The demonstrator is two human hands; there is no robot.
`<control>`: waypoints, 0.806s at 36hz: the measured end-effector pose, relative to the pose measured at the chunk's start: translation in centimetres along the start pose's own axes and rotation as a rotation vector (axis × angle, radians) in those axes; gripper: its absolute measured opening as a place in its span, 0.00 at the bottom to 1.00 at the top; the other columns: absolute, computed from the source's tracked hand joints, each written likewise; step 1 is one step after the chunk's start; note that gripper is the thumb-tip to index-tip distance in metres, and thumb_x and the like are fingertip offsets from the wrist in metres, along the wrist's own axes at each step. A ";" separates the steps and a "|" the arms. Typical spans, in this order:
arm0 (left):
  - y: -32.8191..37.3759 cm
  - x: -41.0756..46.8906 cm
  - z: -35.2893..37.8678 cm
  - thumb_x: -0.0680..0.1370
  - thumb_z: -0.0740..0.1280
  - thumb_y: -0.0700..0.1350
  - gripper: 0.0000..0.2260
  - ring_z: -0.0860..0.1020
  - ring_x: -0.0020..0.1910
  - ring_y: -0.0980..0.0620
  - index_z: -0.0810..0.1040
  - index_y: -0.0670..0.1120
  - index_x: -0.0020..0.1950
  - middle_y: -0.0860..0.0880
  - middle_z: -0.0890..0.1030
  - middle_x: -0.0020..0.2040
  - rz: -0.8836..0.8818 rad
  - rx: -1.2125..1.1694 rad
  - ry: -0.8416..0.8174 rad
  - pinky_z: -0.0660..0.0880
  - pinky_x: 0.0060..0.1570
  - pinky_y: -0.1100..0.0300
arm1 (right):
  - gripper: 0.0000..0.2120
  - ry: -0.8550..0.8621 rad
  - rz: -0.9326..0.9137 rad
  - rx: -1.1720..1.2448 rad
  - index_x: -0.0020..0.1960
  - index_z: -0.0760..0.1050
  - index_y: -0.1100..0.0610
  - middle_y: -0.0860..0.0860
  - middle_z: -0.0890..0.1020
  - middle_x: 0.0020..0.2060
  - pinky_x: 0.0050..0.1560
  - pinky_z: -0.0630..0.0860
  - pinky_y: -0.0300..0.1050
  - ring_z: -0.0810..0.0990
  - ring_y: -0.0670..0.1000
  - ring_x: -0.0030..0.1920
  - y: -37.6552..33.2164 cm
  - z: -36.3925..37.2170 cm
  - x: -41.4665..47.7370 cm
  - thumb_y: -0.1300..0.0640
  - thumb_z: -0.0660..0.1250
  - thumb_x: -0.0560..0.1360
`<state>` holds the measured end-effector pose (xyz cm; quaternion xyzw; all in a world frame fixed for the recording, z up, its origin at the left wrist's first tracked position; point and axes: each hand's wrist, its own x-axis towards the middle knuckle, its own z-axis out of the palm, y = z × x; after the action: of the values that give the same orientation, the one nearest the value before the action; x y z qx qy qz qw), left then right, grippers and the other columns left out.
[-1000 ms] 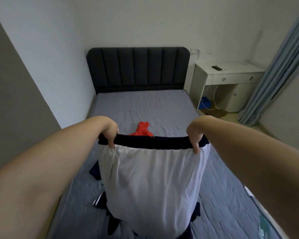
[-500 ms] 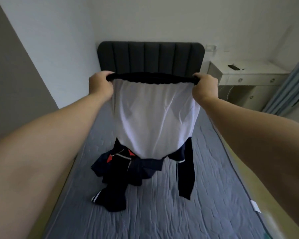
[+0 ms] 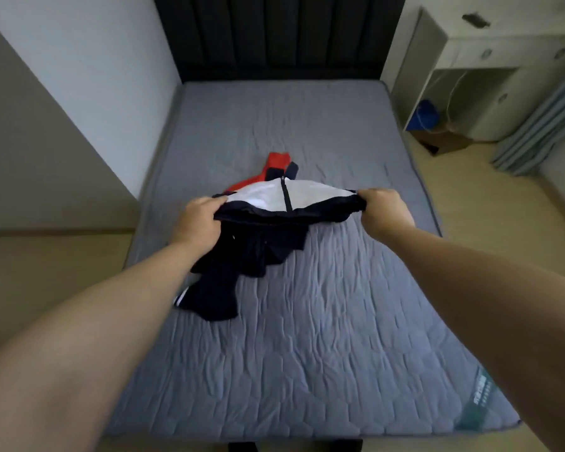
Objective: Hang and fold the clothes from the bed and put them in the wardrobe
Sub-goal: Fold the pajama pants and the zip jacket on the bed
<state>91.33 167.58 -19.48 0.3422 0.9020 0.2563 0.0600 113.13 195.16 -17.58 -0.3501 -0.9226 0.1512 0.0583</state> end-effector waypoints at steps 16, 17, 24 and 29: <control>-15.5 -16.1 26.5 0.74 0.56 0.30 0.24 0.72 0.64 0.44 0.78 0.45 0.66 0.43 0.75 0.63 -0.108 0.410 -0.733 0.73 0.61 0.51 | 0.26 -0.862 -0.248 -0.631 0.72 0.68 0.46 0.51 0.78 0.54 0.72 0.61 0.57 0.78 0.55 0.57 9.3 30.7 -12.2 0.65 0.56 0.77; -15.9 -17.0 27.0 0.75 0.54 0.30 0.26 0.72 0.64 0.41 0.77 0.49 0.67 0.43 0.75 0.63 -0.126 0.447 -0.780 0.73 0.62 0.50 | 0.23 -0.890 -0.277 -0.666 0.68 0.72 0.48 0.51 0.78 0.55 0.69 0.64 0.55 0.78 0.55 0.57 9.4 31.7 -13.1 0.65 0.57 0.77; -17.3 -22.2 30.0 0.79 0.56 0.37 0.26 0.61 0.73 0.34 0.74 0.61 0.70 0.44 0.70 0.63 -0.055 0.637 -0.963 0.68 0.67 0.50 | 0.12 -0.969 -0.408 -0.765 0.53 0.74 0.52 0.50 0.78 0.49 0.50 0.72 0.46 0.79 0.54 0.49 10.3 35.8 -18.1 0.66 0.59 0.77; -16.4 -24.3 31.7 0.82 0.56 0.41 0.20 0.73 0.58 0.43 0.77 0.58 0.68 0.46 0.71 0.55 0.001 0.671 -0.984 0.66 0.48 0.58 | 0.10 -1.040 -0.312 -0.717 0.53 0.75 0.55 0.52 0.76 0.51 0.43 0.70 0.47 0.74 0.54 0.45 11.0 37.7 -20.5 0.65 0.61 0.77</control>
<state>109.17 154.79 -56.68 0.4213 0.7998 -0.2315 0.3594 127.35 180.34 -56.82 -0.0908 -0.8637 -0.0265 -0.4951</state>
